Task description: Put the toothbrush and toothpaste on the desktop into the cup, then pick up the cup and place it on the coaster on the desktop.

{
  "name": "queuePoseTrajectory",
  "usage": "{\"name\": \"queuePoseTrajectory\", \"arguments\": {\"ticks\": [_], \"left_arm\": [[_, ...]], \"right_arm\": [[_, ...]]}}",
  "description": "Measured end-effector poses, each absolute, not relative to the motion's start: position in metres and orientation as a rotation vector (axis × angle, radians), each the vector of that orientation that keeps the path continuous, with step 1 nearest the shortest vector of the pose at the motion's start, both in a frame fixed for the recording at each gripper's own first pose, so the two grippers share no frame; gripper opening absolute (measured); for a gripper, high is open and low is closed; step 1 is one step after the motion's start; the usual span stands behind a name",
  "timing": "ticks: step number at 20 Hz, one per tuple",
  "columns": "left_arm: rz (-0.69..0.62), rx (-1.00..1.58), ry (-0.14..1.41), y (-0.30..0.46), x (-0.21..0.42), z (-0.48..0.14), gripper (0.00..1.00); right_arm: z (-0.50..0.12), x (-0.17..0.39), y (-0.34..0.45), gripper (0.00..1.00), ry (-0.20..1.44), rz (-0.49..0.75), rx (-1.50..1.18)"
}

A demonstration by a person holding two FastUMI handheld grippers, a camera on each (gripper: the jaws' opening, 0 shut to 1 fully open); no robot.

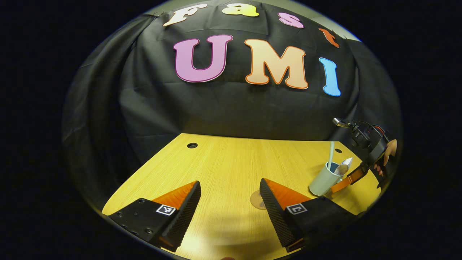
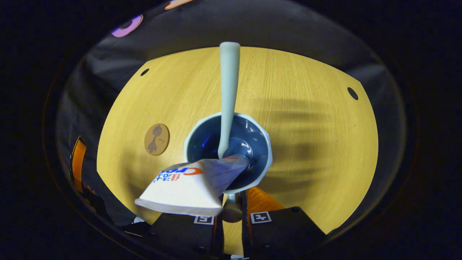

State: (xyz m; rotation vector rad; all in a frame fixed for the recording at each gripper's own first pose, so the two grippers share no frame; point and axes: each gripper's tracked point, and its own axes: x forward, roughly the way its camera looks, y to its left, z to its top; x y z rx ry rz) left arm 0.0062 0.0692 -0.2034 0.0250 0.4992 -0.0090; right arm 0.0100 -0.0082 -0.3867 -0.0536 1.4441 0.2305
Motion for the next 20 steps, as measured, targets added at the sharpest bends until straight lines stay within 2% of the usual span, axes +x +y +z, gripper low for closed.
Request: {"name": "queuePoseTrajectory", "arguments": {"ticks": [20], "left_arm": [[0.058,0.0,0.506,0.164,0.005,-0.211,0.95]], "right_arm": [[-0.391,0.016,0.058,0.24,1.435,0.398,-0.127]]}}
